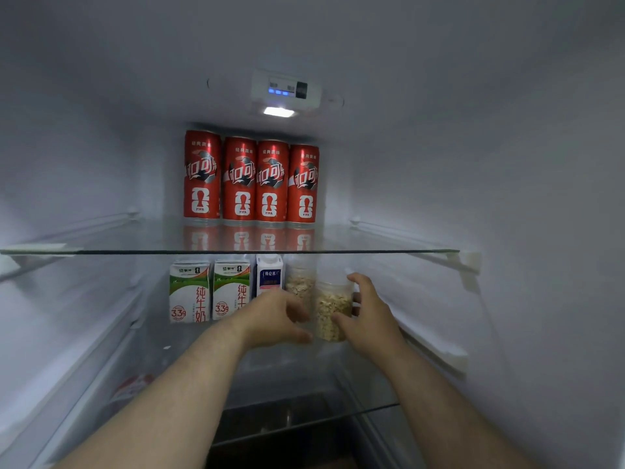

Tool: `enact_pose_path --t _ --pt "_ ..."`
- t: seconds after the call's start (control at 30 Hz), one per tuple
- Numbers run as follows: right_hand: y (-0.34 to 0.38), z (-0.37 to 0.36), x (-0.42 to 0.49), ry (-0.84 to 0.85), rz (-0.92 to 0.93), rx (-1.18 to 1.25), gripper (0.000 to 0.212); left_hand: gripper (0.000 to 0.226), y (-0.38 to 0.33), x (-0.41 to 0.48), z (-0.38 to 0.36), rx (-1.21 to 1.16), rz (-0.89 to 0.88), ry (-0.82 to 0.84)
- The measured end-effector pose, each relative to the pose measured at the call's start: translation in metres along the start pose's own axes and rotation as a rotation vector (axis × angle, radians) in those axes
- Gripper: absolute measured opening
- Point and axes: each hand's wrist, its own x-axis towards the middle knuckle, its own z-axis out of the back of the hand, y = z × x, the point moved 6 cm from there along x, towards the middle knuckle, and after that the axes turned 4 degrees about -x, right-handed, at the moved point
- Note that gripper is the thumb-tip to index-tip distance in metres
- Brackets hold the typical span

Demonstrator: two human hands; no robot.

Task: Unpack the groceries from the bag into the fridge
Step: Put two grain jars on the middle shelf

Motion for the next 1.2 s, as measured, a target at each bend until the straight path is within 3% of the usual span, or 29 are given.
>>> enact_pose_path --t 0.13,0.93,1.2 --pt "-0.007 -0.002 0.011 -0.020 -0.023 -0.030 0.071 0.050 0.013 -0.004 -0.014 0.075 0.096 0.153" --pt "-0.018 -0.031 0.071 -0.010 0.011 -0.163 0.061 0.046 0.028 0.002 -0.012 0.088 0.128 0.161" --pt "-0.023 -0.040 0.080 -0.017 -0.002 -0.200 0.067 0.047 0.026 0.001 -0.013 0.093 0.128 0.177"
